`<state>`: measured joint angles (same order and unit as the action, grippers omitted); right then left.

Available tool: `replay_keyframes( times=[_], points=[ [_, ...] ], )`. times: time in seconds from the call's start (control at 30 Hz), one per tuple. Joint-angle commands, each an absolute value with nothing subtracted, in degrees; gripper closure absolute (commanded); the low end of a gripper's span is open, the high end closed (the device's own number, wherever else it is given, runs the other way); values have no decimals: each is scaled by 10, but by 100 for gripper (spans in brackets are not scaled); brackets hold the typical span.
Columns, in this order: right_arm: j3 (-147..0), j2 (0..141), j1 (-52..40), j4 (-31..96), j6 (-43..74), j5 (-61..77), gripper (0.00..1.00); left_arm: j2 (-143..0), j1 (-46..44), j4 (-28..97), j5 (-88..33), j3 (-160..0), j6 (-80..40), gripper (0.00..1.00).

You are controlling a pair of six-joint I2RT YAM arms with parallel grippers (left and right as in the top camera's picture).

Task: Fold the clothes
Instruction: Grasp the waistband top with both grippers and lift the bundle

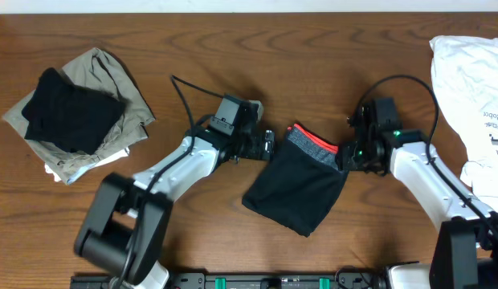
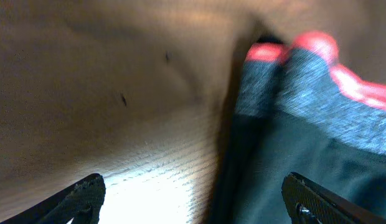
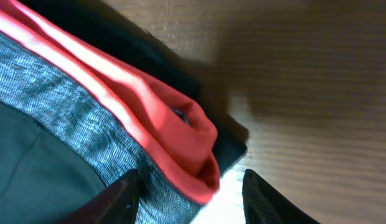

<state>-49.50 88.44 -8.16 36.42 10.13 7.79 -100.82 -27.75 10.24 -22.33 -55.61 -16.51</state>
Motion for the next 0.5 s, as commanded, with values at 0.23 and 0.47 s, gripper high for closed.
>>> replay_keyframes(
  times=[0.23, 0.47],
  points=[
    [-389, 885, -79, 170, 109, 79, 47, -1058, -281, 172, -401, -557, -192, 14],
    [-386, 885, -79, 49, 109, 60, 48, -1058, -304, 274, -403, -557, -192, 36]
  ],
)
